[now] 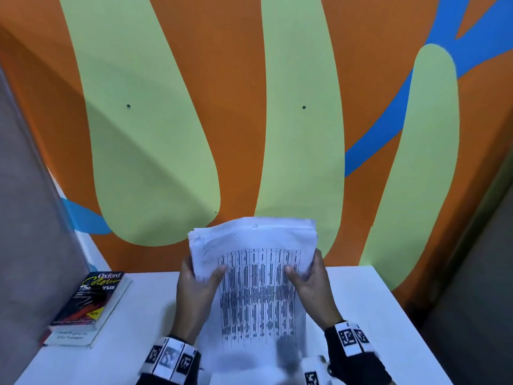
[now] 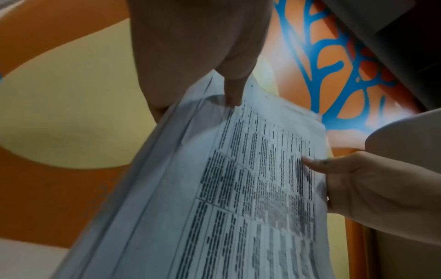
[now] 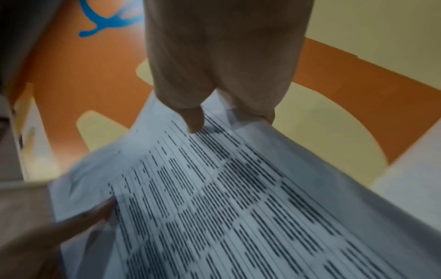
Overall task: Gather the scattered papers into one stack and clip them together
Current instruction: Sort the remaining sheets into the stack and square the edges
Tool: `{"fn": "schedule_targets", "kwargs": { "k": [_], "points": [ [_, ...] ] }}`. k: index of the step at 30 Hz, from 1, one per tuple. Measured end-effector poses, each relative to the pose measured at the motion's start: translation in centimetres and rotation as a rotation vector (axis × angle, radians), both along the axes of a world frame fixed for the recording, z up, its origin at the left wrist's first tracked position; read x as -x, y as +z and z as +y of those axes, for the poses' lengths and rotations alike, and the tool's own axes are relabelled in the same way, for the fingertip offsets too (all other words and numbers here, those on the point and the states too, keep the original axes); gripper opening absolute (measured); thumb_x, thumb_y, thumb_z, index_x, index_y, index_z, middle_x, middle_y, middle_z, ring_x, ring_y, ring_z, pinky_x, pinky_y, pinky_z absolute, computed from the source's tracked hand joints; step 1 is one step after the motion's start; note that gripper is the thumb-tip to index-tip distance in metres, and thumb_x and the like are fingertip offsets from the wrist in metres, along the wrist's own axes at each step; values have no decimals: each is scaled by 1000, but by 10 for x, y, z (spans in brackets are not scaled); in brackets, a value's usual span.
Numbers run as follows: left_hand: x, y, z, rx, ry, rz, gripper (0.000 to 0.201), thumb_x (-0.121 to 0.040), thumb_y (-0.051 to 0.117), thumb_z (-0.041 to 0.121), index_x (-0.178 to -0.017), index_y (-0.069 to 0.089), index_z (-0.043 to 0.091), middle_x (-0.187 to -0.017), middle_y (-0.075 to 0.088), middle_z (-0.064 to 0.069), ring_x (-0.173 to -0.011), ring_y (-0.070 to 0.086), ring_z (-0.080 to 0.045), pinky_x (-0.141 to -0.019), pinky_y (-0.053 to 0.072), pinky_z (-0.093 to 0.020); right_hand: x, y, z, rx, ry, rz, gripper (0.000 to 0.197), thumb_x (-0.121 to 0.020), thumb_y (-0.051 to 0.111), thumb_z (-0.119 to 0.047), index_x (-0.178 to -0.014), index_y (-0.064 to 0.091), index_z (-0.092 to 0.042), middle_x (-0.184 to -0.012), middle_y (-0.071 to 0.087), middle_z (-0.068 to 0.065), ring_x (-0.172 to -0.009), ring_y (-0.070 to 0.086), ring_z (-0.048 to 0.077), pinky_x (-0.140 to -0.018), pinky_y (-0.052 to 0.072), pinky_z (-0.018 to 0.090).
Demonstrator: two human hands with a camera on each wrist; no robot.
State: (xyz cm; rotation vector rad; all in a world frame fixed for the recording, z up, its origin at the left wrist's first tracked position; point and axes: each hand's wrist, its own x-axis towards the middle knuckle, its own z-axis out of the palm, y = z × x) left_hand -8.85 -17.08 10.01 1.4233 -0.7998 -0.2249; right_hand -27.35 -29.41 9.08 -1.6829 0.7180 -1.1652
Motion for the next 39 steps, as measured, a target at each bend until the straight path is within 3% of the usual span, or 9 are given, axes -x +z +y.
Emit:
{"fn": "schedule_targets", "kwargs": {
  "k": [3, 9, 14, 18, 22, 26, 31, 35, 39],
  "points": [
    [8, -2, 1, 14, 48, -50, 40, -92, 61, 11, -129, 50, 18, -119, 63, 4, -116, 58, -18, -85, 43, -10, -4, -8, 8, 5, -31, -14, 38, -92, 56, 2, -114, 51, -27, -106, 63, -13, -93, 59, -16, -83, 46, 19],
    [0, 25, -1, 66, 35, -104, 38, -90, 63, 17, -122, 45, 25, -109, 53, 26, -93, 52, 26, -75, 40, 2, -3, 24, 6, 109, -23, -79, 37, -92, 58, -5, -114, 43, -31, -83, 60, -27, -75, 55, -19, -71, 43, 3],
    [3, -4, 0, -7, 94, -61, 26, -93, 59, 25, -103, 57, 1, -94, 63, -27, -90, 63, -31, -68, 42, -31, -3, -17, 12, 67, -64, 69, 35, -96, 51, -5, -108, 43, -36, -92, 60, -14, -81, 58, -14, -74, 45, 26],
    [0, 17, -6, 45, 89, -50, 9, -93, 60, 21, -89, 53, 18, -78, 59, 0, -73, 57, -12, -58, 39, -19, -10, -3, 10, 93, -84, 41, 35, -97, 49, -5, -109, 44, -37, -88, 60, -7, -80, 60, 1, -76, 49, 28],
    [-8, 23, -6, 8, -39, -49, 42, -90, 66, 11, -123, 41, 22, -110, 59, 15, -93, 62, 6, -76, 46, -5, -11, 11, 4, 100, -57, 10, 39, -92, 58, -3, -115, 36, -25, -77, 40, -16, -69, 53, -16, -65, 43, 6],
    [-3, -2, -7, -169, -60, 30, 30, -92, 59, 3, -103, 48, -23, -92, 50, -46, -90, 55, -53, -78, 45, -52, -12, -26, -1, -40, -108, 163, 45, -95, 54, -16, -132, 31, -5, -72, 34, -6, -62, 46, -1, -62, 38, 15],
    [3, 15, -10, -122, -1, -49, 34, -93, 55, 0, -73, 35, 17, -67, 34, 4, -60, 34, -6, -55, 35, -7, -15, -16, -2, 18, -157, 139, 14, -97, 48, -6, -108, 40, -5, -66, 38, -7, -57, 47, -4, -58, 35, 18],
    [-6, -2, -12, -194, -61, 1, 22, -93, 59, 8, -109, 45, 2, -96, 55, -4, -93, 53, -20, -84, 45, -29, -16, -22, -3, 22, -130, 212, 30, -97, 51, -12, -121, 35, -8, -70, 35, -7, -58, 40, 2, -57, 34, 17],
    [-6, -12, -12, -219, 5, -13, 15, -95, 55, 6, -84, 46, 10, -75, 51, 2, -77, 51, -21, -62, 39, -24, -16, -34, 1, -17, -163, 258, 32, -99, 46, -10, -128, 37, 0, -62, 35, -6, -56, 38, 6, -53, 34, 15]
  ]
}}
